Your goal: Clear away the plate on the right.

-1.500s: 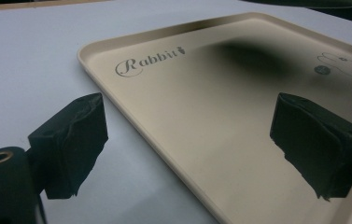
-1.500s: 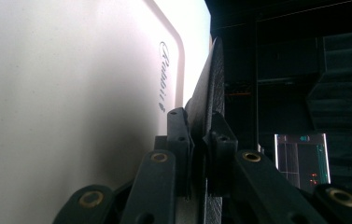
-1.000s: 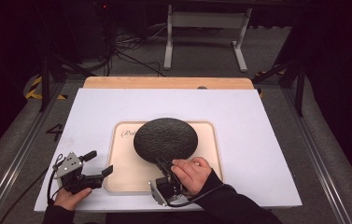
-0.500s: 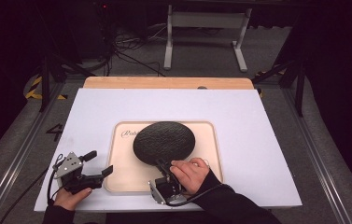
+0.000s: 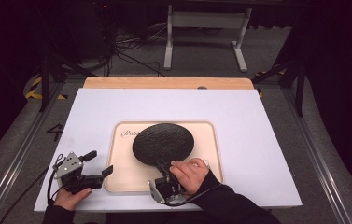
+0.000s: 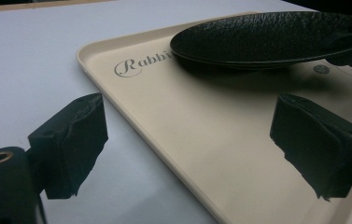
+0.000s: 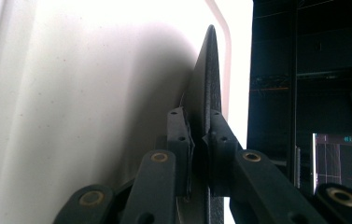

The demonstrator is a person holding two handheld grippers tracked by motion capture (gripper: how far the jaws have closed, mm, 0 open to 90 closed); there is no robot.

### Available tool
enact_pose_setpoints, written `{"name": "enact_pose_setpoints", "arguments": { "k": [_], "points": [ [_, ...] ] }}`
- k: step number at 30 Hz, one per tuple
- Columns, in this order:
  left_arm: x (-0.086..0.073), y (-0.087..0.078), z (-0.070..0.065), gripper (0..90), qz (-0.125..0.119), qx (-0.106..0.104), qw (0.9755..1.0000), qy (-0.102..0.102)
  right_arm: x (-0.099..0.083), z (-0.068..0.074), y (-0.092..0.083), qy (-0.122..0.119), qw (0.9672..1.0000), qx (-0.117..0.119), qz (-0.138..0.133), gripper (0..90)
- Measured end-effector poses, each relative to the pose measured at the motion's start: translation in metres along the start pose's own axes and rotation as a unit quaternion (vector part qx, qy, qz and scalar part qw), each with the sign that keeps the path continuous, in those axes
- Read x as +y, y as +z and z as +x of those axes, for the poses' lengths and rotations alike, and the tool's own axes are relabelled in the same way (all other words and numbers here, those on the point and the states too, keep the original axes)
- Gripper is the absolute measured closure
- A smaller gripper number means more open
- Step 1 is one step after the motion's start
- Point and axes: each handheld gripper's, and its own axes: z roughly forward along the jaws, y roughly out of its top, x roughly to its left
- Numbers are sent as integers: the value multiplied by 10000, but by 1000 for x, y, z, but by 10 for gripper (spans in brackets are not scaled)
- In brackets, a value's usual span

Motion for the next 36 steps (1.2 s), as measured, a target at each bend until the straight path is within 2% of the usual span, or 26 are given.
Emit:
{"name": "enact_pose_setpoints", "arguments": {
  "k": [8,11,12,16,23,26,36],
  "points": [
    [0,0,0,118,5,14,10000,6,-1,0,0,65,9999,84,-26,843],
    [0,0,-1,118,7,14,10000,0,-1,1,0,33,10000,66,-28,839],
    [0,0,-1,118,5,20,10000,17,-1,4,1,-81,9999,72,-28,841],
    [0,0,-1,117,-11,28,10000,28,-2,8,1,-158,9998,129,5,839],
    [0,0,-1,117,-24,28,10000,41,-4,11,2,-152,9995,256,59,814],
    [0,0,-1,117,-14,24,10000,48,-7,14,3,-36,9991,421,61,794],
    [0,0,-1,116,-13,19,10000,47,-10,19,7,137,9970,758,115,746]
  ]
}}
